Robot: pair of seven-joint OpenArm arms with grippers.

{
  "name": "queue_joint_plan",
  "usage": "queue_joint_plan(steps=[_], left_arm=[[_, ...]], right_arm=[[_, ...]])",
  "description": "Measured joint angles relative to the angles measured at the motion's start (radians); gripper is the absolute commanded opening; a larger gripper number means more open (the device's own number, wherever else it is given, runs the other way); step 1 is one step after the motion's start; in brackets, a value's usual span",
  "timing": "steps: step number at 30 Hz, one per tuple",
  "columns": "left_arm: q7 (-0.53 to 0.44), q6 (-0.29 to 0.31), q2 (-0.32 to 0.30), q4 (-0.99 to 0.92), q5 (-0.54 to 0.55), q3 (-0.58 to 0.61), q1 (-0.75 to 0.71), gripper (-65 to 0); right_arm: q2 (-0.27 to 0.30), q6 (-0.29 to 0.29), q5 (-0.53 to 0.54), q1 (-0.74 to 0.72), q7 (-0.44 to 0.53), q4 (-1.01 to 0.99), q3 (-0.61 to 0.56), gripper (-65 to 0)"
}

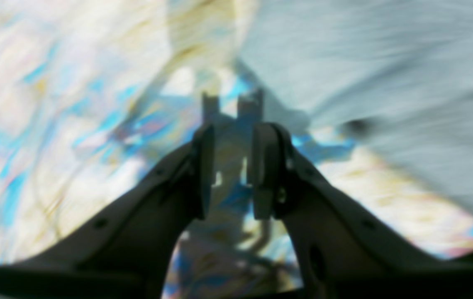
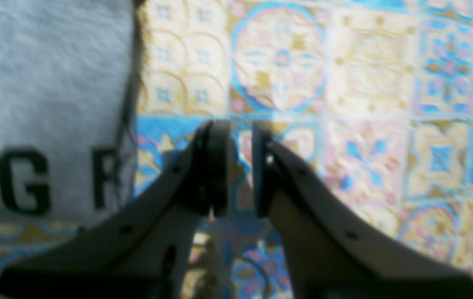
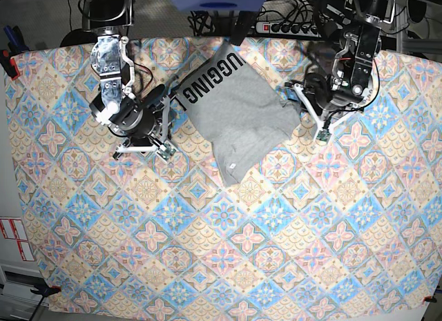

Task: Fold the T-shirt properly
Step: 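Grasp the folded shirt's edges with both grippers and straighten the bundle, then drag the folded shirt with the right gripper toward the cloth corner and flatten it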

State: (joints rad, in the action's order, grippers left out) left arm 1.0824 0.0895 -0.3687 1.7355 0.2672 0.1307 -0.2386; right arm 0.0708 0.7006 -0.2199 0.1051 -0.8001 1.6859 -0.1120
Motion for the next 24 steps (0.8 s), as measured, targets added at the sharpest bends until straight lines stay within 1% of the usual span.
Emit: queue_joint_plan(steps=[3,6,8,11,13,15,17,20,22,24], left_arm=[[0.011,-0.003,-0.006,0.066,-0.001,-0.058,-0.051,-49.7],[0.002,0.006,0.000,0.118,0.005,-0.079,-0.070,-49.7],[0.003,0.008,0.005,0.117,0.012,-0.099,-0.074,-49.7],[0.004,0.003,0.017,0.116,0.013,-0.177,-0.077,-49.7],[0.003,-0.005,0.071,0.116,-0.003,-0.256,-0.076,-49.7],[0.002,-0.002,0.122,0.116,0.016,-0.327,-0.070,-49.7],[0.003,0.007,0.158,0.116,0.022,-0.386,-0.069,-49.7],[0.006,0.001,0.174,0.116,0.006,-0.415,-0.071,-49.7],[0.006,0.001,0.193,0.116,0.006,-0.417,-0.069,-49.7],[0.006,0.008,0.218,0.116,0.026,-0.435,-0.068,-49.7]], right_arm=[[-0.007,-0.002,0.000,-0.013,0.004,-0.017,-0.032,-56.5],[-0.006,-0.002,0.004,0.005,0.002,-0.007,-0.063,-56.5],[-0.001,-0.002,-0.008,0.032,-0.006,0.019,-0.101,-56.5],[0.001,-0.004,-0.007,0.077,-0.006,0.093,-0.192,-56.5],[-0.001,-0.002,-0.001,0.092,0.000,0.135,-0.286,-56.5],[-0.002,-0.002,0.003,0.094,0.005,0.153,-0.376,-56.7],[-0.001,-0.002,0.006,0.094,0.006,0.155,-0.460,-58.6],[0.002,0.002,0.005,0.092,0.003,0.148,-0.554,-61.6],[0.000,0.003,0.005,0.082,0.009,0.134,-0.587,-61.7],[-0.005,0.005,0.015,0.053,0.016,0.076,-0.598,-61.8]])
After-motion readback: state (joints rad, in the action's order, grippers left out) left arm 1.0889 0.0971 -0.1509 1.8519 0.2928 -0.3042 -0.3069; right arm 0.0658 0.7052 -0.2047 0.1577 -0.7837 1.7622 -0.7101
